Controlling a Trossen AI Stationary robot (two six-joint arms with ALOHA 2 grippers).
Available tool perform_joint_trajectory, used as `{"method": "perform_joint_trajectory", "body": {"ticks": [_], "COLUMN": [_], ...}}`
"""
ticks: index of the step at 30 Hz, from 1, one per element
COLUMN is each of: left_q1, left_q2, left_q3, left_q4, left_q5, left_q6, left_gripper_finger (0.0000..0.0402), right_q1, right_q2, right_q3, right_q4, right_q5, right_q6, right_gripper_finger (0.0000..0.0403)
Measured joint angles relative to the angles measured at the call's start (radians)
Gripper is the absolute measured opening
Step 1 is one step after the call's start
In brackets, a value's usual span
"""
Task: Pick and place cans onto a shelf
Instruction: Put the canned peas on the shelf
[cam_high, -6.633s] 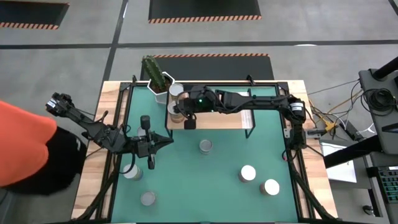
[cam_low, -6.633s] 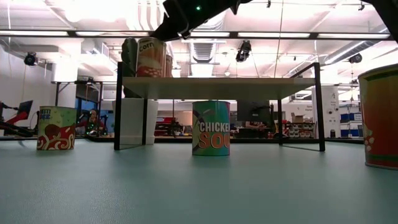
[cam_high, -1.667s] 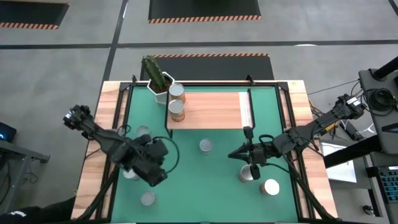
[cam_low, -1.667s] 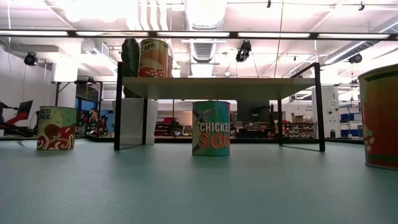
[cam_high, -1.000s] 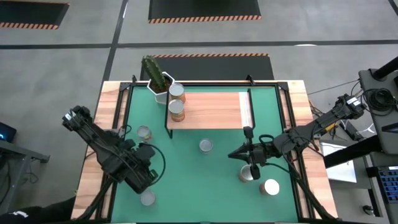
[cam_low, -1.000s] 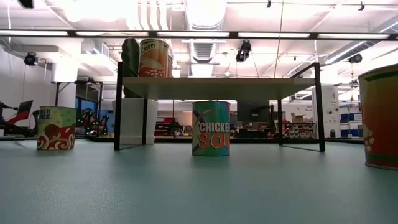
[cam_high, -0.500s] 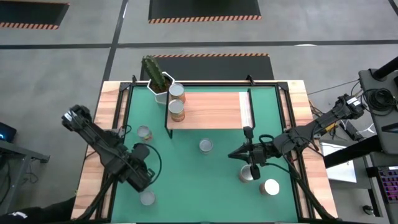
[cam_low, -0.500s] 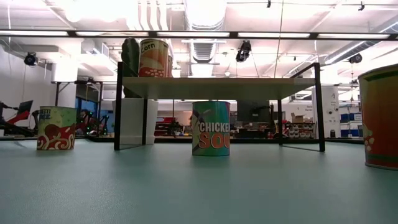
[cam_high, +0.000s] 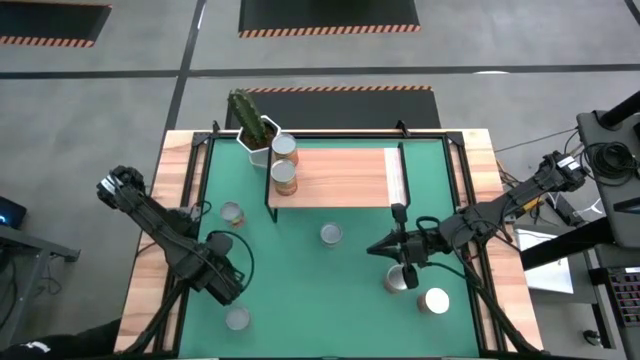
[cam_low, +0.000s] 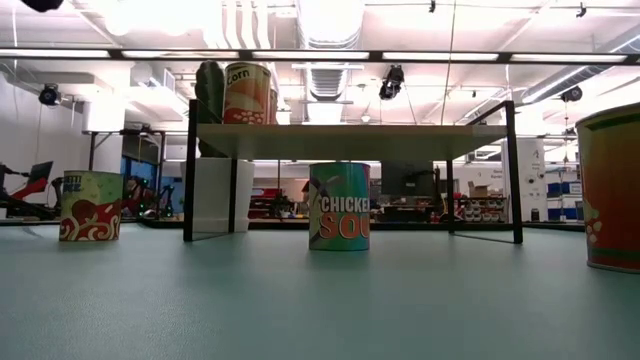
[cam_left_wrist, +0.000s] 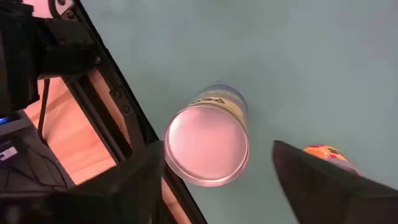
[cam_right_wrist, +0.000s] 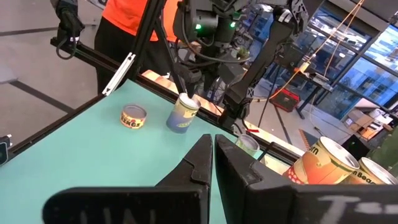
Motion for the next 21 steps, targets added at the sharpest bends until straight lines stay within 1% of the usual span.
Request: {"method": "perform_joint_trajectory", "body": {"ticks": [2,4,7,21], "left_q1": [0.0,-0.002,-0.006,-0.027], "left_q2": [0.0,0.0,0.0,0.0], "left_q3": [-0.01,-0.019,-0.032,-0.104], "left_q4": [0.0,0.002,0.01,0.056], "left_q5": [0.004,0.005,0.005,0.016], "left_q6": [0.0,0.001,0.001,0.003], "left_gripper_finger": [0.0315,0.0338,0.0356,0.035], "right_q1": [0.0,0.0,0.0,0.0], "right_q2": [0.0,0.0,0.0,0.0], "right_q3": [0.0,0.0,0.0,0.0], "right_q4": [0.0,0.0,-0.006,-0.016], "right_q5": [0.0,0.0,0.0,0.0], "right_q6": [0.0,0.0,0.0,0.0], "right_gripper_finger": [0.0009,0.0009,0.0009,0.0009]}}
